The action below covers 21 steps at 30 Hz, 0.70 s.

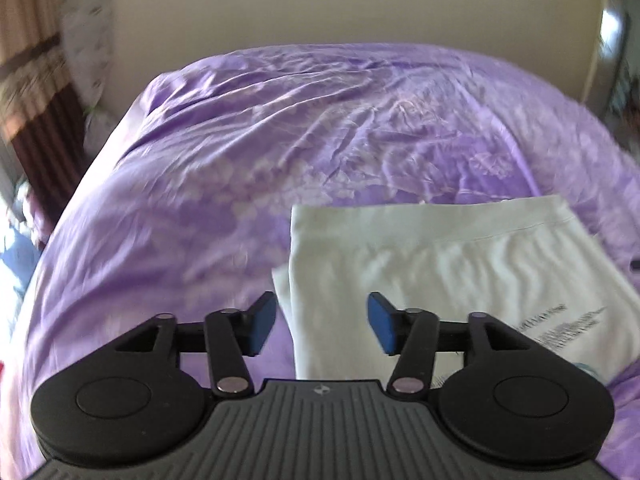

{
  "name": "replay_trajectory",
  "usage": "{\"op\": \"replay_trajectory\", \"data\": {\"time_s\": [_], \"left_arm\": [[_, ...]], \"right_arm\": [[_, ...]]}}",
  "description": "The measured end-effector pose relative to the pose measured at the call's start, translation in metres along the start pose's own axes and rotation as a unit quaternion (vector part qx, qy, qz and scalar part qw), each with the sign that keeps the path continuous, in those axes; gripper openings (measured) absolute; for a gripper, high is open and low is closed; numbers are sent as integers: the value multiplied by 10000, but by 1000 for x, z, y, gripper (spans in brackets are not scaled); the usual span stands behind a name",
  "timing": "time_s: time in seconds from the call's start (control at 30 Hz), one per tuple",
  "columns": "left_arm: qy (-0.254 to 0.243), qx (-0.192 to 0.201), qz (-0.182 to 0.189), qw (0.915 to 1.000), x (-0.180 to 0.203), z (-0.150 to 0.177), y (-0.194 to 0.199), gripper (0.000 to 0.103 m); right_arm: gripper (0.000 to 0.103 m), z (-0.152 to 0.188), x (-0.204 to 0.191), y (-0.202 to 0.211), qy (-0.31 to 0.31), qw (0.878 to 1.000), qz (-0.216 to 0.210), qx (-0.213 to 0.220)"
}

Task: Fold small clothes
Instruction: 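Open both grippers and release the folded sweatshirt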

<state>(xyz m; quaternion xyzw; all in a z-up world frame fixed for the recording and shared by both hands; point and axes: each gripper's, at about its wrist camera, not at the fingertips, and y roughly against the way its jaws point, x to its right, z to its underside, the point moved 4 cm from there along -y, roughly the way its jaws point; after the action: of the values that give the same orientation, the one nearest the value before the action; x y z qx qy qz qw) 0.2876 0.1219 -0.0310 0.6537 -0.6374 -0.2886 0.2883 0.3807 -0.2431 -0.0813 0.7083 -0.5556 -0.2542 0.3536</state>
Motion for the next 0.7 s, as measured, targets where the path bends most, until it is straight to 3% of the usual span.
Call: {"op": "replay_trajectory", "data": {"time_s": [0.17,0.33,0.43,0.53,0.63,0.7], "left_arm": [[935,-9,-95,9956,-9,48,23,69],[1933,-27,-23,9811,-25,91,26,74],[2647,-2,241,9640,-38,110,22,76],[3243,29,626,9439,-47,125,13,76],[3662,78,885,9263,-52,137,0,76],[3956,168,1002,9128,-57,144,-7,74]], "right_arm": [[56,55,2,43,-668,9977,-9,61],[64,101,13,67,-1548,9879,19,122],[68,128,28,69,-2227,9748,-22,96],[68,155,48,62,-3113,9502,-114,8],[66,169,65,55,-3831,9221,-531,102],[65,170,71,53,-4051,9112,-707,255]]}}
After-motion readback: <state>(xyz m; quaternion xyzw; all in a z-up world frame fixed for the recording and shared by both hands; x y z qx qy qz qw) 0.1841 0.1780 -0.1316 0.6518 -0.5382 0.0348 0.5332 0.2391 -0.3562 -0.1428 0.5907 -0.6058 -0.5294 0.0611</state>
